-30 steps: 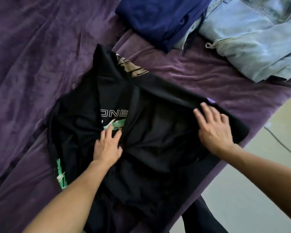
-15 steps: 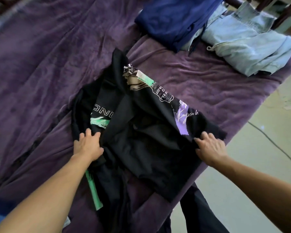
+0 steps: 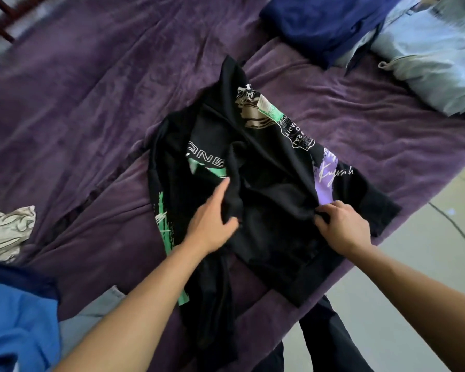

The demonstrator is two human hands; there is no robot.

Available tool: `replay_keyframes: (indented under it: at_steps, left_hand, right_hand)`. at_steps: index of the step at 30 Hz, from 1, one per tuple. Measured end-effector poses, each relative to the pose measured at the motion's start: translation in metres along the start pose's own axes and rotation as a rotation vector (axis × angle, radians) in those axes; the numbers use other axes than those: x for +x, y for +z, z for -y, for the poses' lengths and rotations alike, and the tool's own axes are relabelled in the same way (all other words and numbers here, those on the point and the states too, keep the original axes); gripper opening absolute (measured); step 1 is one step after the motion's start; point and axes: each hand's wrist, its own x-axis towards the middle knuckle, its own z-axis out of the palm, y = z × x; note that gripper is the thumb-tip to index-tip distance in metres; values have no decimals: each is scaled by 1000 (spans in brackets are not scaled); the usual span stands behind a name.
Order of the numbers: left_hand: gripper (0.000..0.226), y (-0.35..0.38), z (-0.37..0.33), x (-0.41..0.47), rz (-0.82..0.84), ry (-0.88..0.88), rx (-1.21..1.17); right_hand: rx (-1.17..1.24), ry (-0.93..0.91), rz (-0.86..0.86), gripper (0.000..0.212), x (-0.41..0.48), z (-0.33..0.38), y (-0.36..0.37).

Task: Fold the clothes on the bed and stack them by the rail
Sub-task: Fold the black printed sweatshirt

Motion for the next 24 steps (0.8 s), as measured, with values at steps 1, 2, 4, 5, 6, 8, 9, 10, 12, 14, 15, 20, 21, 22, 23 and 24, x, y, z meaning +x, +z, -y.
replay_keyframes:
  at_steps: [1, 2, 4, 5, 6, 8, 9, 10, 12, 14, 15, 20, 21, 22, 23, 24]
  left_hand:
    - [78, 3, -9, 3, 164, -18, -104]
    - [71, 4, -14, 8, 246, -60, -195]
    - [47, 3, -11, 25, 134, -147, -275]
    - [36, -2, -4, 34, 14, -173, -229]
    - [29, -7, 6, 42, -82, -192, -128]
    - [30, -19, 28, 55, -150, -209, 115]
    - [32, -25, 36, 63, -150, -204, 209]
    - [35, -29, 42, 72, -147, -195, 281]
    - [38, -34, 46, 96, -162, -166, 368]
    - [44, -38, 43, 123, -173, -138, 410]
    - [47, -38, 41, 137, -158, -120, 422]
    - [56, -24, 10, 192, -69, -91, 401]
    - [57, -19, 0, 201, -63, -88, 391]
    - [57, -13, -11, 209, -61, -77, 384]
    - [57, -7, -21, 217, -64, -65, 378]
    - [57, 0, -29, 224, -67, -56, 376]
  right_hand:
    - [18, 51, 16, 25, 1, -2, -4]
    - [19, 85, 27, 26, 1, -6, -8]
    - [22, 95, 1, 27, 0, -9, -12]
    - [52, 69, -34, 28, 0, -5, -13]
    - [92, 25, -66, 30, -1, 2, -12]
    - [150, -69, -48, 44, -2, 26, -1]
    - [172, -73, 25, 58, -3, 39, 7]
    - [184, -28, 125, 72, -4, 52, 17]
    - [184, 120, 280, 74, -5, 66, 41]
    - [199, 167, 278, 43, -8, 68, 58]
    - [257, 158, 216, 31, -10, 64, 58]
    - [667, 241, -240, 22, -4, 0, 7]
    - [627, 275, -236, 17, 1, -19, -3]
    - [539, 296, -192, 10, 5, -36, -10]
    - [400, 305, -134, 18, 8, -51, -14]
    - [239, 264, -105, 36, 9, -63, -15]
